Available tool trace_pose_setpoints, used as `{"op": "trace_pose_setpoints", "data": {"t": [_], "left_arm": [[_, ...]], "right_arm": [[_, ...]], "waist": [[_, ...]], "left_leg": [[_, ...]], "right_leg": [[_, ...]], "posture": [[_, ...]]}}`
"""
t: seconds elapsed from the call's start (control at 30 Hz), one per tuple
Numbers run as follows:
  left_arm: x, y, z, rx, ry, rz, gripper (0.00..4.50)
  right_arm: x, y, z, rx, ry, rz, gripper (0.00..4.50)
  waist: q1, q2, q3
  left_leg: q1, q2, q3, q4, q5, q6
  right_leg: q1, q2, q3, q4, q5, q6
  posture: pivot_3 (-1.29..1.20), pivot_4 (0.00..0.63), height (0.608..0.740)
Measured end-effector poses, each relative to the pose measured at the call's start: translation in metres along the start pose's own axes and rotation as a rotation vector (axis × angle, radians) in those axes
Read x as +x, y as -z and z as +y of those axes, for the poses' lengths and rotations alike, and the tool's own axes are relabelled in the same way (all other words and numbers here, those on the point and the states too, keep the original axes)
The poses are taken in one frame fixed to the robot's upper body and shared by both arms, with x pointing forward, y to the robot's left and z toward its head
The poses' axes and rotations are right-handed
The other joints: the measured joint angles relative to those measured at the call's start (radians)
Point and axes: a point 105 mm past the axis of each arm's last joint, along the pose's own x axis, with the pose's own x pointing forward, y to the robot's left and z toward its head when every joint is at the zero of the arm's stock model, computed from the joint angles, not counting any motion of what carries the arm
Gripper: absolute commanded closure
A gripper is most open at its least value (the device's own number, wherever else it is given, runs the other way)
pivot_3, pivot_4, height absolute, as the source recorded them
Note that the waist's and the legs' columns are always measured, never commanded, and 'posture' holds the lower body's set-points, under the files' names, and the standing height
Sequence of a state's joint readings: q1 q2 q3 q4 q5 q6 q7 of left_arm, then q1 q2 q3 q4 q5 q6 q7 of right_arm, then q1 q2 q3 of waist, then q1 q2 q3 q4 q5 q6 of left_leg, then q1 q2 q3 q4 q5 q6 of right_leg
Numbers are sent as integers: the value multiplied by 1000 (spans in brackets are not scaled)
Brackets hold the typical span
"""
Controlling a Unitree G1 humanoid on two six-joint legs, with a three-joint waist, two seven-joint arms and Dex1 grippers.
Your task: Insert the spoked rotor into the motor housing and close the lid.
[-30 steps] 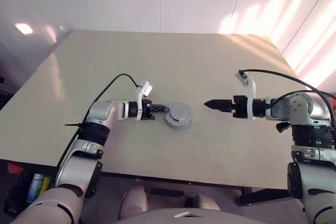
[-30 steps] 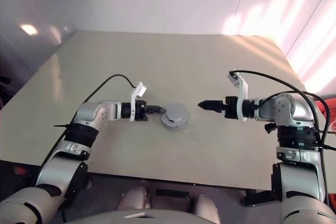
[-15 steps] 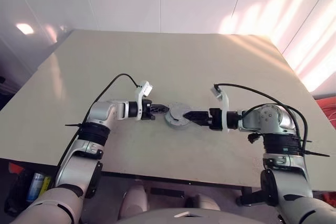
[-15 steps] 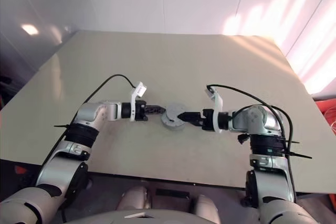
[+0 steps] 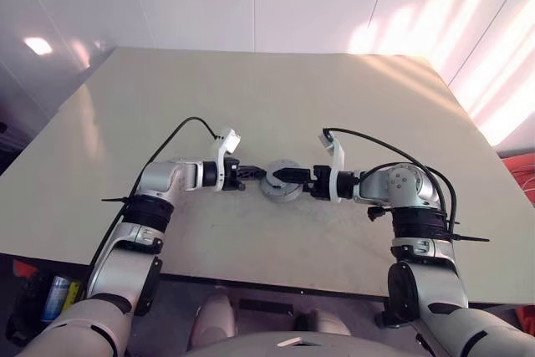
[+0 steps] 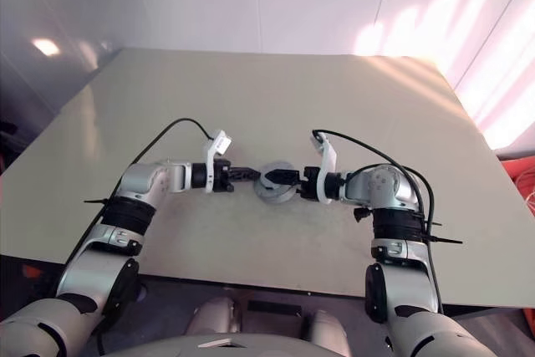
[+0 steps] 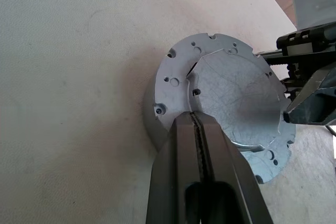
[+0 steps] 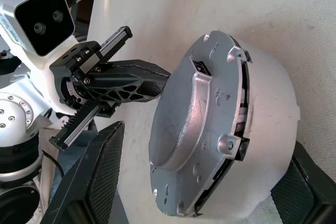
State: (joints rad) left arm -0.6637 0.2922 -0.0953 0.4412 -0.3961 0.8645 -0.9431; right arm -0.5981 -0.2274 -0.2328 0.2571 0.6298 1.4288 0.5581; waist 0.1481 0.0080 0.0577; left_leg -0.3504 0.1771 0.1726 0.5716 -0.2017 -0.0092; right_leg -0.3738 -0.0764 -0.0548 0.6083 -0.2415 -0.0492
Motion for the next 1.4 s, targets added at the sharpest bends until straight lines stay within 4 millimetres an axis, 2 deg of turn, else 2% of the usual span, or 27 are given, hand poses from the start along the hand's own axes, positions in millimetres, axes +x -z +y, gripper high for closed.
{"op": "trace_pose_setpoints", "data": {"t": [0.07,0.13,0.27,0.3,0.37,0.97,1.13,1.23,1.4], "left_arm": [[0,0,0,2,-2,0,4500],[0,0,1,3,-4,0,4500],[0,0,1,4,-5,-1,4500],[-1,0,1,4,-5,-3,4500],[-3,-2,2,6,-10,-13,4500],[-5,-5,10,2,-39,-55,4500],[-16,-23,13,-39,-35,-223,4500],[-32,-38,16,-96,-28,-395,4500],[-46,-40,26,-218,-56,-509,4500]], "right_arm": [[1,0,-1,7,4,-7,20],[2,-2,-2,24,4,-16,399],[3,-4,-9,64,29,-44,1595],[2,-5,-9,71,23,-51,2016],[2,-8,-6,70,5,-63,2396],[5,-16,-7,127,-4,-87,2410],[5,-32,-11,251,-19,-172,2410],[3,-46,-6,312,-66,-238,2410],[5,-63,6,365,-136,-312,2410]], "waist": [[-1,0,0],[-2,0,0],[-2,0,0],[-2,0,0],[-2,0,0],[-1,0,0],[-3,0,0],[-3,0,0],[-2,0,0]], "left_leg": [[0,0,0,0,0,0],[1,0,0,0,0,-1],[1,0,0,0,1,-1],[0,0,0,0,1,-1],[1,0,0,-1,1,-1],[0,0,-1,0,1,-2],[-6,0,-1,0,1,-2],[-20,0,-1,5,1,-1],[-29,3,0,8,3,2]], "right_leg": [[0,0,0,0,0,0],[1,0,0,0,0,0],[1,0,0,0,0,0],[0,0,0,0,0,0],[0,0,0,0,0,0],[0,0,0,1,0,0],[-7,0,0,2,0,0],[-22,1,0,10,3,4],[-32,2,-2,15,2,3]], "posture": [[0,0,740],[0,0,740],[0,0,740],[0,0,740],[0,0,740],[0,0,740],[0,0,740],[0,0,740],[0,0,740]]}}
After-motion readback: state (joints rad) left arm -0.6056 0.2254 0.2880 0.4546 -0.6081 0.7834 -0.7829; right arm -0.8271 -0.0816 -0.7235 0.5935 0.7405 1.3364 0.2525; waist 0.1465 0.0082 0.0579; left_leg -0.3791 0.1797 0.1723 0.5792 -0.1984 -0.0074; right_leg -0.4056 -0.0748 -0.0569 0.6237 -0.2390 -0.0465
